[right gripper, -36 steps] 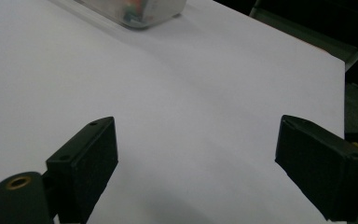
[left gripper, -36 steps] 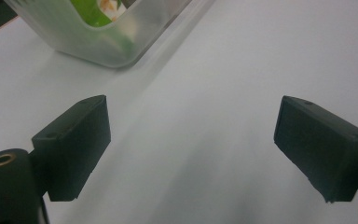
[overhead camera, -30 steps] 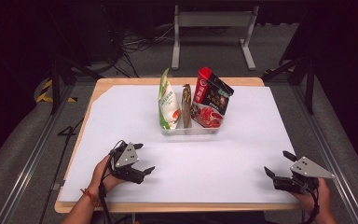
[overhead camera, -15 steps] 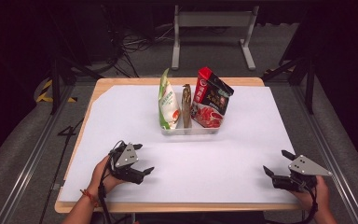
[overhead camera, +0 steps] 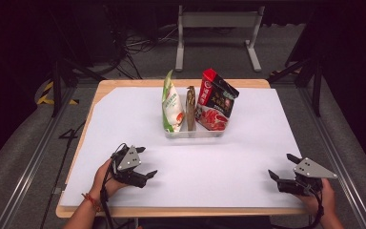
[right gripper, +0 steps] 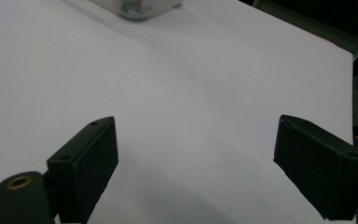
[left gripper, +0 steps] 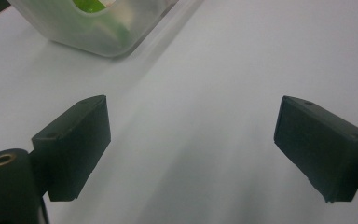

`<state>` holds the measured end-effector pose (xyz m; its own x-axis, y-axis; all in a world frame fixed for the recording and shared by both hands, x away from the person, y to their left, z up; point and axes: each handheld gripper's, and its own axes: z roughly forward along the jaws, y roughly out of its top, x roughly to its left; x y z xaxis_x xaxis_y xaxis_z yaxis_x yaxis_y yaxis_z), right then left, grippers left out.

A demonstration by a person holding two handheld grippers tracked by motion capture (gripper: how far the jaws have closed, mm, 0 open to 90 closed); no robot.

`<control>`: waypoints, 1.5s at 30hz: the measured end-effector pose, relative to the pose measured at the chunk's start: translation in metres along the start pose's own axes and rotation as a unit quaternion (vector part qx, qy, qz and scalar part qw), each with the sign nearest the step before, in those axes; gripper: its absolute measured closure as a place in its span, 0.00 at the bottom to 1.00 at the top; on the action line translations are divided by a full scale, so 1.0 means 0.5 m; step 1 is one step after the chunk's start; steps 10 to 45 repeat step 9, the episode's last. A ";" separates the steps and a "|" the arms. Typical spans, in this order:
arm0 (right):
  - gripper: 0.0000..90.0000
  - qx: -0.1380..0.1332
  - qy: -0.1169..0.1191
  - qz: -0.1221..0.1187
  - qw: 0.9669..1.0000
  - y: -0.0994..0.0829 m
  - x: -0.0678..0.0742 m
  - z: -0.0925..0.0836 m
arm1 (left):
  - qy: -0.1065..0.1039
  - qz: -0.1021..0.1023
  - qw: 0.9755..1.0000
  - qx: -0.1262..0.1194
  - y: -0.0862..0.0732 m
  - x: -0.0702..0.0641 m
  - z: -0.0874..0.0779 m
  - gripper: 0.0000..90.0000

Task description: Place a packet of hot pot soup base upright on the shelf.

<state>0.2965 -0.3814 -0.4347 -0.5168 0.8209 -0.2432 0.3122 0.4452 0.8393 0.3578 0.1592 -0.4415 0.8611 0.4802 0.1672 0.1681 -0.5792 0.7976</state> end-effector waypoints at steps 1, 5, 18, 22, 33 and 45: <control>0.15 0.000 0.000 0.000 1.000 0.000 0.000 0.000 | 0.000 0.001 1.000 0.000 0.000 0.000 0.000 0.13; 0.15 0.000 -0.001 -0.002 1.000 0.000 0.000 0.001 | -0.001 0.001 1.000 0.001 0.001 0.000 0.002 0.13; 0.15 0.000 -0.002 0.004 1.000 -0.001 -0.001 0.001 | -0.004 0.004 1.000 0.004 0.002 0.003 0.007 0.13; 0.15 0.000 -0.002 0.004 1.000 -0.001 -0.001 0.001 | -0.004 0.004 1.000 0.004 0.002 0.003 0.007 0.13; 0.15 0.000 -0.002 0.004 1.000 -0.001 -0.001 0.001 | -0.004 0.004 1.000 0.004 0.002 0.003 0.007 0.13; 0.15 0.000 -0.002 0.004 1.000 -0.001 -0.001 0.001 | -0.004 0.004 1.000 0.004 0.002 0.003 0.007 0.13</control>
